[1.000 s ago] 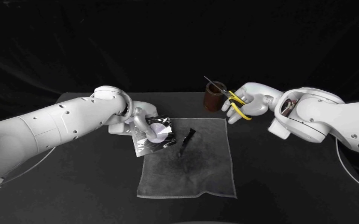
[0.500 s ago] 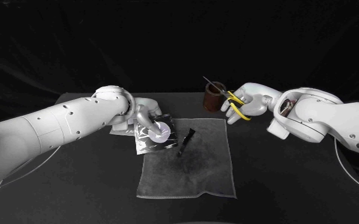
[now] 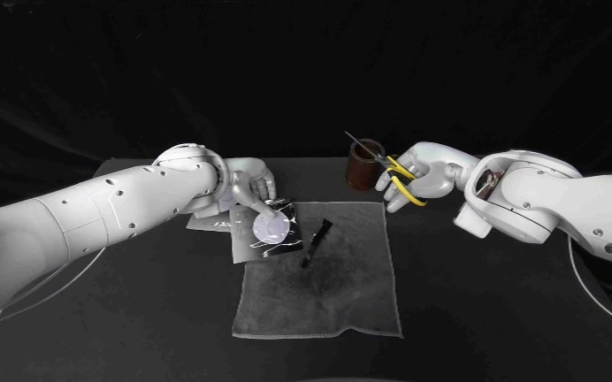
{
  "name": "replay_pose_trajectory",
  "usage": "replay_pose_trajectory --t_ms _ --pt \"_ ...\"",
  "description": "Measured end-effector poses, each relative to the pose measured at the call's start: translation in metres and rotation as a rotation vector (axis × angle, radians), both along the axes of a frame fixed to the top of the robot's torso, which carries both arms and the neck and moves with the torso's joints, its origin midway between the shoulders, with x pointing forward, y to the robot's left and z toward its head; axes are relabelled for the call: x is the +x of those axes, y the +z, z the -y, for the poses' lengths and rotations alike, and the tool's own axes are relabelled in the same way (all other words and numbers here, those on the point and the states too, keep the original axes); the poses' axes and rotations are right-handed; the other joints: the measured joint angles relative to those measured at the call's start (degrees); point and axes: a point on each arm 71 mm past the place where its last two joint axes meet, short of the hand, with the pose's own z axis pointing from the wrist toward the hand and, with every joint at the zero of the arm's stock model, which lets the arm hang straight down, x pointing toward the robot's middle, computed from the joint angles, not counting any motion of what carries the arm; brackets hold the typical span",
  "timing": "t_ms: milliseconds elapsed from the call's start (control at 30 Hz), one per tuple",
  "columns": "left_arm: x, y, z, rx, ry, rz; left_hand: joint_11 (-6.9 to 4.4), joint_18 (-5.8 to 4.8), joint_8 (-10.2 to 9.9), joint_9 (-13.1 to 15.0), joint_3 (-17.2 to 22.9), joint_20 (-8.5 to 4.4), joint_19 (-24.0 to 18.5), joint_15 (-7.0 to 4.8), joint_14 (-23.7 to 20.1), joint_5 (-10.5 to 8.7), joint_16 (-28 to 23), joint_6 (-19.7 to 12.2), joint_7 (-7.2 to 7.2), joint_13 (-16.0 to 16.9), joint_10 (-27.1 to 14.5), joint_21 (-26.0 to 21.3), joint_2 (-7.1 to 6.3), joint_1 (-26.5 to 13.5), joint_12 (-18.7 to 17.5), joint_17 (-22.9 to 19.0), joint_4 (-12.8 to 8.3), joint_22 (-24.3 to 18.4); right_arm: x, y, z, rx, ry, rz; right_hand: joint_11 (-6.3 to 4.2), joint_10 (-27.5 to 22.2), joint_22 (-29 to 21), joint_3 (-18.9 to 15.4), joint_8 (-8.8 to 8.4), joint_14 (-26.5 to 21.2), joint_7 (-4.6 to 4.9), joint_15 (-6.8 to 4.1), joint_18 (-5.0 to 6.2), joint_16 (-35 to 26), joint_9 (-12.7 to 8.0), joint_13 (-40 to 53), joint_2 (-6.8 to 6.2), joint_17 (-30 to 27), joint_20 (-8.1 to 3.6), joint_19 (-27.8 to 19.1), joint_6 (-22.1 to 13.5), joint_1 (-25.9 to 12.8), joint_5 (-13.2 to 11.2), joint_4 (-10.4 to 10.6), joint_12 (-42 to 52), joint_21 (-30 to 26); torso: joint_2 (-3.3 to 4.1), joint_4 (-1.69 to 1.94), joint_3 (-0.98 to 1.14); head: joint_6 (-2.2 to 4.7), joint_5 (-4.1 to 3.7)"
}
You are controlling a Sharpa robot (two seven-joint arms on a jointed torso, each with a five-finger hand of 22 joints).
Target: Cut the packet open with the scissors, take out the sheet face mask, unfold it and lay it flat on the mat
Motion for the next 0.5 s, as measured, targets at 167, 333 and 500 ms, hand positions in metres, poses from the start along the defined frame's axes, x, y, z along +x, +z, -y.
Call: replay_pose_trajectory --t_ms 167,333,500 --pt "0.002 0.005 -0.01 -0.02 0.033 0.05 0.94 -0.96 1.9 -0.6 -1.8 0.61 -4.5 1.27 -4.4 0.0 0.1 -1.5 -0.29 -0.1 -4.4 -2.3 -1.25 0.3 1.8 -2.1 0.2 0.0 0.001 -0.001 0.0 -0.002 -0.002 -0.001 -0.01 0.0 0.0 0.1 0.0 0.0 0.01 0.0 0.0 -0.2 0.0 0.0 0.0 0.0 0.0 0.0 0.0 0.0 0.0 -0.1 0.0 0.0 -0.03 -0.02 -0.01 0.03 -0.07" --pt "0.002 0.012 -0.023 -0.063 0.066 0.073 1.84 -2.77 1.5 -2.5 -1.7 0.61 -10.2 2.14 -6.2 0.0 -1.1 0.2 -1.37 -0.9 -5.0 -2.7 -1.3 0.4 3.5 -5.5 0.2 0.0 0.003 -0.002 0.002 -0.011 -0.006 0.0 -0.01 0.0 0.1 0.2 0.0 0.0 0.02 0.0 0.0 -0.2 -0.1 0.0 0.0 -0.1 0.0 0.0 0.0 0.0 0.0 0.1 0.0 0.0 -0.03 -0.02 -0.01 0.08 -0.07" --pt "0.001 0.021 -0.034 -0.149 0.103 0.056 1.13 -2.77 -0.8 -4.8 -0.3 0.61 -10.2 1.49 -3.5 0.0 -1.6 2.2 -1.07 -2.0 -2.9 -2.5 0.25 0.9 3.9 -8.1 0.0 0.2 0.004 -0.002 0.002 -0.026 -0.003 0.003 -0.03 0.0 0.1 0.2 0.0 0.0 0.07 -0.01 -0.01 -0.2 -0.1 0.0 0.0 -0.1 0.0 0.0 -0.1 0.0 0.0 0.1 0.0 0.0 -0.06 0.03 -0.01 0.19 -0.04"
